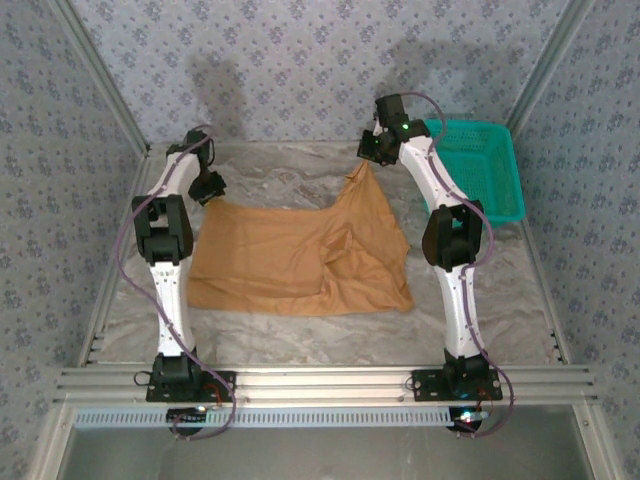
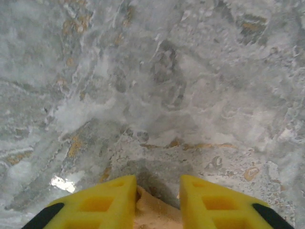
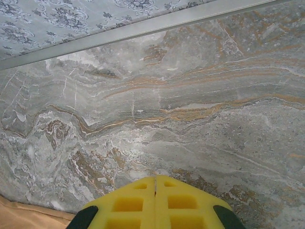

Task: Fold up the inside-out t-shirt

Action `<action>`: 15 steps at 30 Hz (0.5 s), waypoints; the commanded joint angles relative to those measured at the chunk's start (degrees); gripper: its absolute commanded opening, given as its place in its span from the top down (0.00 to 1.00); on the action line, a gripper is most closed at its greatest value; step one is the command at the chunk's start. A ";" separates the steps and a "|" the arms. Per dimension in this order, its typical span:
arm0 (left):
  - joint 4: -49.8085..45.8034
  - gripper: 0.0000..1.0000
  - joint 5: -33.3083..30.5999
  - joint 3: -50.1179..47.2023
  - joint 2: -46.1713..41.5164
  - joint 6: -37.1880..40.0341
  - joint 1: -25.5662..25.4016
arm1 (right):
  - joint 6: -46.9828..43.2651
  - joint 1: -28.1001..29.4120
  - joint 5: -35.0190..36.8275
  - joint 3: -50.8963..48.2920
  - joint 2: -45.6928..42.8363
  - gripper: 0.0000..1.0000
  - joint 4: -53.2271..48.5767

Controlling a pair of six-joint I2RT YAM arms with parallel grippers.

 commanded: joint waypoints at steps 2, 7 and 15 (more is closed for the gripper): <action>-2.62 0.93 -1.07 1.40 1.57 -0.17 -0.08 | -0.93 -0.41 -1.69 1.70 0.11 1.00 -1.50; -3.59 1.00 0.21 2.94 -1.71 -0.07 -0.06 | -0.70 -0.59 -3.05 2.61 -1.30 1.00 -2.82; -3.29 1.00 2.43 -1.34 -12.67 -0.51 -0.08 | -0.10 -0.73 -5.38 -2.87 -10.57 1.00 -4.70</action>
